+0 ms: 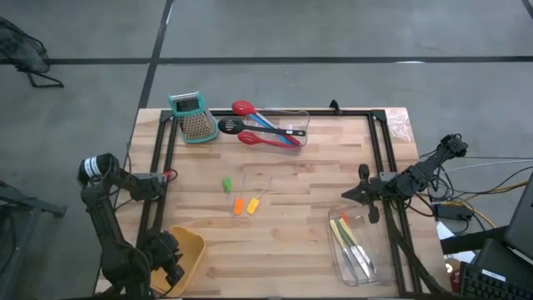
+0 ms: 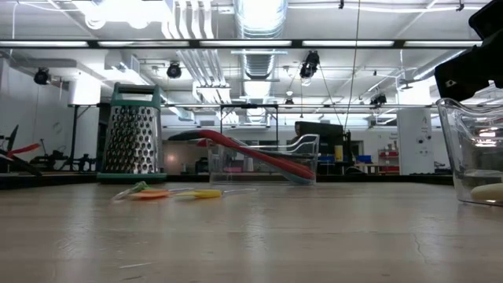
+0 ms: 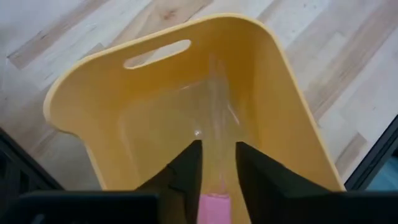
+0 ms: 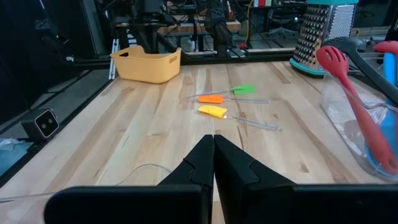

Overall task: Pick & Place Kitchen Items
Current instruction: Put the green spatula into the yellow bin

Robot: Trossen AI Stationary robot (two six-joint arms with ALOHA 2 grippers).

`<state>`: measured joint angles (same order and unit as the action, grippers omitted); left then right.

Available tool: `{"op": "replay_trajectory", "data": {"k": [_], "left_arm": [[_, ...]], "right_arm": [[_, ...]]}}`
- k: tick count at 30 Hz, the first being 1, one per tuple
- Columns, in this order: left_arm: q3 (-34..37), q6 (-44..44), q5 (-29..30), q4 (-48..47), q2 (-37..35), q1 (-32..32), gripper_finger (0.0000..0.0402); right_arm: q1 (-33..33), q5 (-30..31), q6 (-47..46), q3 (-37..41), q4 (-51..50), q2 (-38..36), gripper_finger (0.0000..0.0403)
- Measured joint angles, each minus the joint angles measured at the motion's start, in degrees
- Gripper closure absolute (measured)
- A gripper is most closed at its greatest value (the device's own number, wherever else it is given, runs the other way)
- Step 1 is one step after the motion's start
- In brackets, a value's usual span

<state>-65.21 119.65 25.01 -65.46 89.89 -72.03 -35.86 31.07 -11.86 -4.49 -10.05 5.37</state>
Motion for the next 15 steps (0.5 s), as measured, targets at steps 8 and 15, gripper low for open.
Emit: {"op": "replay_trajectory", "data": {"k": [8, 15], "left_arm": [[0.0, -1.9, 2.5, 0.0, -0.4, 0.0, 0.026], [-0.1, -4.3, 5.5, -1.6, -3.4, 0.2, 0.0262]], "right_arm": [[0.0, 0.0, 0.0, 0.0, 0.0, 0.0, 0.0394], [0.0, 0.0, -0.1, 0.0, 0.0, 0.0, 0.0394]]}}
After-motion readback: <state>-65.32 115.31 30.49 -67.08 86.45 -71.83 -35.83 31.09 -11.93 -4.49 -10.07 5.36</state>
